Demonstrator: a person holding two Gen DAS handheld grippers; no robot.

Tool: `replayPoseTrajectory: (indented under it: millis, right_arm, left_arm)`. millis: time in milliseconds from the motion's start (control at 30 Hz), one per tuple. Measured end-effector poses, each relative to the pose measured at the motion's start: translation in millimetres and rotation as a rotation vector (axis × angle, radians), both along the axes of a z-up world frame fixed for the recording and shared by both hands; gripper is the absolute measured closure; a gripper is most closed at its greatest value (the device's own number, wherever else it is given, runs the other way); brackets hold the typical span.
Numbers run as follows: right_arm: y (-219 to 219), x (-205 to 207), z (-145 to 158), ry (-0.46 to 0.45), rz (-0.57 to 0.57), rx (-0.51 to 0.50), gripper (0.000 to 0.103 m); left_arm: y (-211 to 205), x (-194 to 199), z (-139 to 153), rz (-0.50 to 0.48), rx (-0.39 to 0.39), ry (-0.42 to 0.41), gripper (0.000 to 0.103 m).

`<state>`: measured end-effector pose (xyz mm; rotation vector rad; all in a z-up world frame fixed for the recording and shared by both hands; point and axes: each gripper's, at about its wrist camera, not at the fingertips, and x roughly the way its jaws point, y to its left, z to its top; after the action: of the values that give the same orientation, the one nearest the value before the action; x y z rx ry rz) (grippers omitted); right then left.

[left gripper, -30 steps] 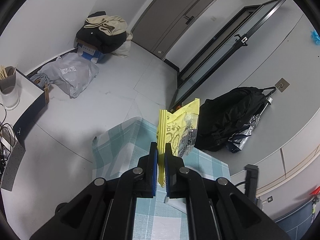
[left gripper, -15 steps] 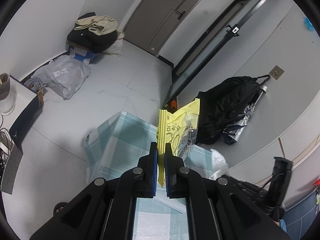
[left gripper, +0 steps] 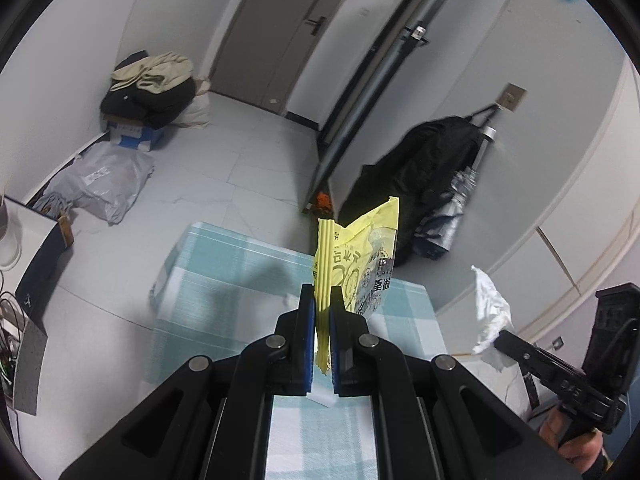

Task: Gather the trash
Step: 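Carry the yellow wrapper and white tissue over the trash bin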

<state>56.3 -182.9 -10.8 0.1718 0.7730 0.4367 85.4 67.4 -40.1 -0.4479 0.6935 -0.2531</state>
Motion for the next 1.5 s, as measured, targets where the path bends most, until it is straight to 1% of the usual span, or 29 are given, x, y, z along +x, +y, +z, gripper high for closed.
replayPoseTrajectory:
  millis: [67, 133, 233, 333, 433, 467, 533, 733, 900, 1067, 1200, 1300, 1500]
  right_arm:
    - [-9.3, -17.6, 5.8, -0.007, -0.008, 0.019, 0.098]
    - [-20.6, -36.2, 14.2, -0.03, -0.017, 0.026, 0.098]
    - [-39.3, -63.1, 30.3, -0.075, -0.035, 0.036, 0.098]
    - [-60.7, -85.2, 44.9, -0.103, -0.054, 0.046, 0.098]
    - [-82.8, -106.5, 55.9, -0.131, -0.083, 0.055, 0.098]
    - [-90.1, -112.7, 57.9, -0.139, -0.097, 0.053, 0.098]
    - [-104.4, -123.8, 60.2, -0.147, -0.122, 0.052, 0.098]
    - [-152.7, -154.1, 62.2, -0.176, -0.227, 0.037, 0.098]
    - [-189.8, -170.3, 58.8, -0.175, -0.295, 0.035, 0.098]
    - [-222.8, -183.6, 47.3, -0.161, -0.353, 0.022, 0.098]
    - [-253.7, -187.3, 27.0, -0.112, -0.414, 0.041, 0.098]
    - [-273.6, -185.1, 8.4, -0.074, -0.46, 0.038, 0.098]
    - [-311.7, -171.7, -48.0, 0.082, -0.533, 0.037, 0.098]
  left_arm:
    - [-3.2, -8.1, 2.8, -0.016, -0.041, -0.008, 0.101]
    - [-8.2, -18.0, 8.0, -0.022, -0.055, -0.022, 0.101]
    - [-22.4, -26.4, 18.0, -0.043, -0.032, -0.049, 0.101]
    - [-38.5, -32.0, 25.1, -0.072, -0.032, -0.054, 0.101]
    - [-63.2, -43.5, 35.2, -0.11, 0.032, -0.08, 0.101]
    - [-72.4, -47.8, 38.9, -0.128, 0.044, -0.088, 0.101]
    - [-87.9, -56.7, 45.1, -0.164, 0.032, -0.097, 0.101]
    - [-131.8, -75.0, 60.5, -0.252, 0.031, -0.128, 0.101]
    - [-174.4, -85.3, 71.9, -0.338, 0.057, -0.15, 0.101]
    - [-216.5, -90.5, 72.6, -0.425, 0.094, -0.153, 0.101]
    - [-250.2, -91.4, 67.3, -0.487, 0.124, -0.139, 0.101]
    - [-274.6, -88.3, 58.0, -0.531, 0.141, -0.113, 0.101]
    - [-324.3, -77.3, 31.1, -0.609, 0.176, -0.042, 0.101]
